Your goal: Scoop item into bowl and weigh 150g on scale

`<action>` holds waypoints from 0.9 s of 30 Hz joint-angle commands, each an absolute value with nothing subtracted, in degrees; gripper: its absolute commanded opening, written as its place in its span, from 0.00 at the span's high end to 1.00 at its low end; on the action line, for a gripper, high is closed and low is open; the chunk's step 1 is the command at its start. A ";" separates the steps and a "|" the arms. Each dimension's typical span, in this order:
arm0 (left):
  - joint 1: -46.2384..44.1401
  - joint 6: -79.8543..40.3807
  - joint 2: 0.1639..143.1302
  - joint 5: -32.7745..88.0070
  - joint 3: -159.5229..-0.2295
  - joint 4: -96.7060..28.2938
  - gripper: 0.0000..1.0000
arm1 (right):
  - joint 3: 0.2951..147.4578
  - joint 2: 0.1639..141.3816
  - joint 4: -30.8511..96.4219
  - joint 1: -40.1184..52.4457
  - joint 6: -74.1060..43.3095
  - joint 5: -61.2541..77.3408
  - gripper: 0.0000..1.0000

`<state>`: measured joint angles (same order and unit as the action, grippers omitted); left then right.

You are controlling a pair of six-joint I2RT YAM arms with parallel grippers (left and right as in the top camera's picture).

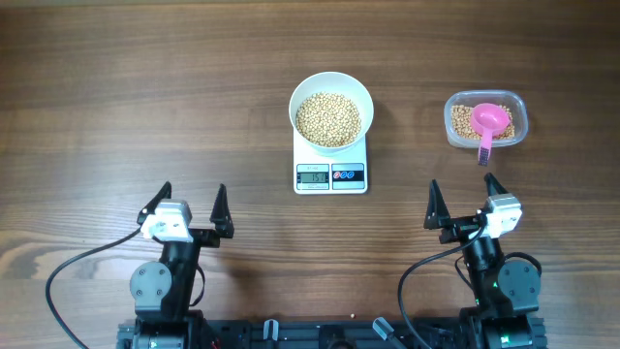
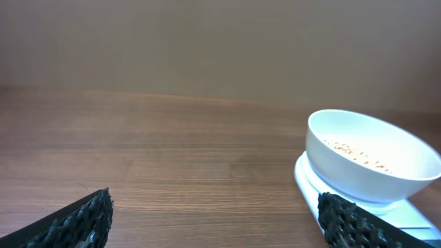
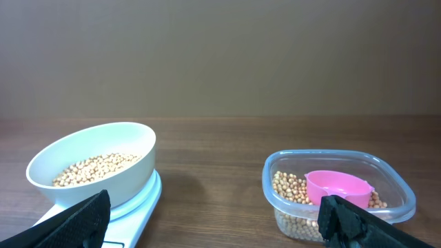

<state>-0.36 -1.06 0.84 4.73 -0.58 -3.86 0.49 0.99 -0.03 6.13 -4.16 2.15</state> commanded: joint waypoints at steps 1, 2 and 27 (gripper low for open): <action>-0.19 2.79 0.14 1.32 -0.32 -4.40 0.00 | 0.30 0.21 -0.12 6.37 -3.16 3.07 0.00; -0.19 2.76 0.14 1.30 -0.32 -4.43 0.00 | 0.30 0.21 -0.12 6.37 -3.18 3.07 0.00; -0.21 2.17 0.16 0.56 -0.32 -4.36 0.00 | 0.30 0.21 -0.12 6.37 -3.16 3.07 0.00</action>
